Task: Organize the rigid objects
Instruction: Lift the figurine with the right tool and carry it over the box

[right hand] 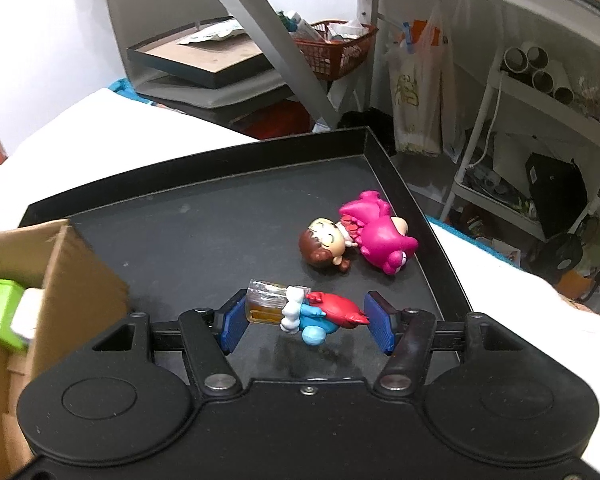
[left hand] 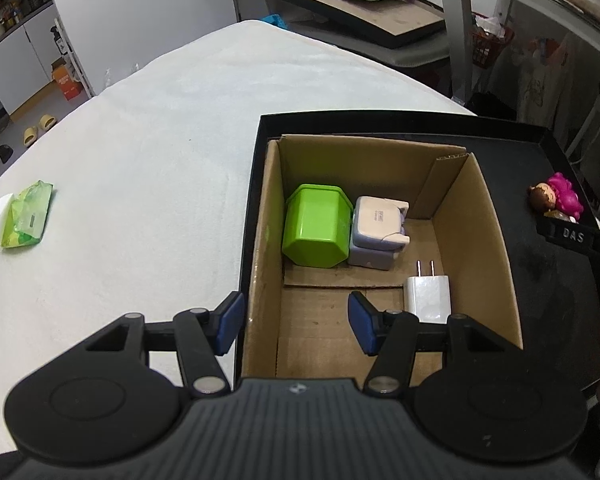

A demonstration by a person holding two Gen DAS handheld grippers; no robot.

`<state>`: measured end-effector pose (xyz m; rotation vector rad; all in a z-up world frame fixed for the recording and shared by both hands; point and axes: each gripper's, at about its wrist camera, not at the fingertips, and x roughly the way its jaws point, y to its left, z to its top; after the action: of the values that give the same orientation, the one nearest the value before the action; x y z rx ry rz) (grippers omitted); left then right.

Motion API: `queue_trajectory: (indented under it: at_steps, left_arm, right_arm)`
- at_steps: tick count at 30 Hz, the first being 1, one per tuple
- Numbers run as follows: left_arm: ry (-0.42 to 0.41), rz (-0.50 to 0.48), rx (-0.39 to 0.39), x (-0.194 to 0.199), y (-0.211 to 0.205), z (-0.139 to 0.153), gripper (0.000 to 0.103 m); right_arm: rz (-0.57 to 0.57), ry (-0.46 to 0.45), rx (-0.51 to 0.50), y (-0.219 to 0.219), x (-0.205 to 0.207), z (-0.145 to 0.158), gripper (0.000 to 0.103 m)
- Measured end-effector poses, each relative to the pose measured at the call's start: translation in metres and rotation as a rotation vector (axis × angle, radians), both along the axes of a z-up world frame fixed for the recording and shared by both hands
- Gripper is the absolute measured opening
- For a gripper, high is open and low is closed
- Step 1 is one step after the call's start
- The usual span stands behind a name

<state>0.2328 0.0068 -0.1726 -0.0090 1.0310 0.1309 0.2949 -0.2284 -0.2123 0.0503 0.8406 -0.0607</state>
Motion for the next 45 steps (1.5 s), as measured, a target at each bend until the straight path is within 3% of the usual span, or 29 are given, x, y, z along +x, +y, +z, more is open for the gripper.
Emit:
queue_trajectory:
  at_steps: [22, 41, 45]
  left_arm:
    - [-0.032, 0.018, -0.1, -0.014, 0.022, 0.006, 0.056]
    - [-0.05, 0.044, -0.22, -0.016, 0.048, 0.002, 0.055]
    - [-0.056, 0.039, -0.226, -0.016, 0.051, 0.0, 0.047]
  right_arm:
    - [0.215, -0.105, -0.055, 0.064, -0.027, 0.069, 0.06]
    - [0.444, -0.097, -0.223, 0.132, -0.026, 0.08, 0.06]
    - [0.482, -0.087, -0.255, 0.143, -0.03, 0.076, 0.06]
